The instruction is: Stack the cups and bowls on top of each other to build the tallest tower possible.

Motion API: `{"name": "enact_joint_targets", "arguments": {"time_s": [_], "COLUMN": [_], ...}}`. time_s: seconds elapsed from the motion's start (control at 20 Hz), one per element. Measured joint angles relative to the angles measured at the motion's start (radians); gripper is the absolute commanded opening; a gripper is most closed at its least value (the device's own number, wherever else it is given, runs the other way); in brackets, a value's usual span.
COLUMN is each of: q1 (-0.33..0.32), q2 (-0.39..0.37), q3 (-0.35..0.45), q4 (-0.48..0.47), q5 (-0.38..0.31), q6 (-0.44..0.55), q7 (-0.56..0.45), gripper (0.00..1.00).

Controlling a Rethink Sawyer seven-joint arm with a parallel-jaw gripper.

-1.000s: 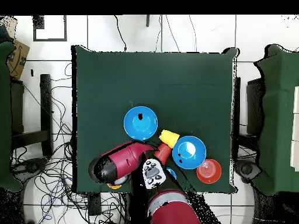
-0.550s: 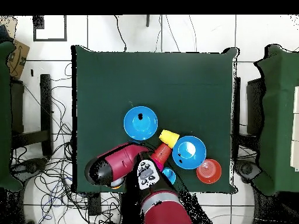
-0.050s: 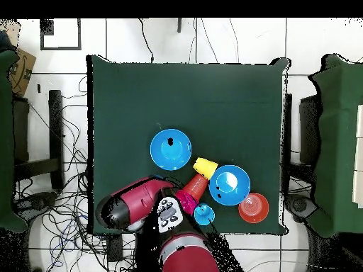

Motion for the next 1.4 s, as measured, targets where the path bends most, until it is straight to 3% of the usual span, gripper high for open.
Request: {"name": "enact_joint_targets", "arguments": {"time_s": [0.6, 1.4], "q1": [0.044, 0.045], "q2": [0.029, 0.045], "q3": [-0.053, -0.095], "q4": [0.000, 0.006], "q5": [0.004, 0.004], "q6": [0.000, -0.023], "q7": [0.001, 0.001], "gripper": [1.00, 1.00]}}
